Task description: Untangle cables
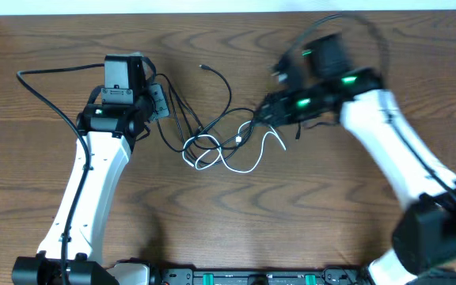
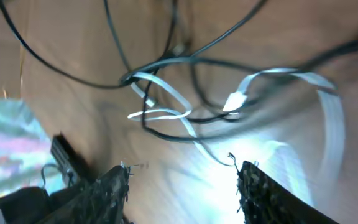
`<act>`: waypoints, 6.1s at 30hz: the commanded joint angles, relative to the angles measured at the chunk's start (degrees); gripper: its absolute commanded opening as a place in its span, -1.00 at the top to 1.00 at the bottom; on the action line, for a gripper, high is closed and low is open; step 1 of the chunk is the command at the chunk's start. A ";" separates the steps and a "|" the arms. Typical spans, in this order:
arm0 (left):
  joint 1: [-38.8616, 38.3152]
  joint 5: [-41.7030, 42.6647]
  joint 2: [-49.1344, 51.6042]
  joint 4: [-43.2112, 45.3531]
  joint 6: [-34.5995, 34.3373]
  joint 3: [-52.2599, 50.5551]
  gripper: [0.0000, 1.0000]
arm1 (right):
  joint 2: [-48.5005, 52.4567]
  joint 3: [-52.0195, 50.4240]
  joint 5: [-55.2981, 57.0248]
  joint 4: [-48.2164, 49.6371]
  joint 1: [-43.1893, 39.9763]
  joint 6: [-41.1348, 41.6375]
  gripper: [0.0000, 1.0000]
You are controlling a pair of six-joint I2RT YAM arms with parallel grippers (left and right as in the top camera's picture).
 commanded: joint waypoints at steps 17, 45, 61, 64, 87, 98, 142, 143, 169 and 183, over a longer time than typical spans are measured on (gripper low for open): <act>0.63 -0.55 0.28 -3.13 -7.98 0.44 0.85 | 14.14 0.85 0.02 10.10 17.33 19.50 -0.04; 0.66 -0.55 0.28 -3.23 -7.98 0.44 0.85 | 11.85 2.08 7.04 10.73 20.68 17.07 0.04; 0.66 -0.57 0.28 -3.21 -7.98 0.44 0.85 | 11.85 2.08 19.21 6.08 26.64 33.29 0.10; 0.66 -0.55 0.28 -3.21 -7.98 0.44 0.85 | 11.85 2.08 20.65 5.77 27.76 34.67 0.10; 0.66 -0.55 0.28 -3.32 -7.96 0.44 0.85 | 9.70 13.07 30.53 -4.92 29.29 34.62 0.03; 0.66 -0.57 0.28 -3.32 -7.96 0.42 0.85 | 9.86 11.58 30.03 -8.55 33.94 36.98 0.16; 0.66 -0.59 0.28 -4.07 -7.93 0.42 0.85 | 20.15 7.72 37.44 -0.37 30.38 39.21 0.62; 0.66 -0.59 0.28 -3.96 -7.93 0.42 0.85 | 20.15 7.72 37.48 -0.28 30.23 38.56 0.68; 0.70 -3.58 0.28 -4.37 -7.96 0.42 0.85 | -6.08 37.92 22.99 -24.87 0.13 10.38 0.97; 0.70 -5.07 0.44 -4.35 -7.96 0.42 0.85 | -8.74 43.25 16.48 -15.80 -27.76 10.19 0.97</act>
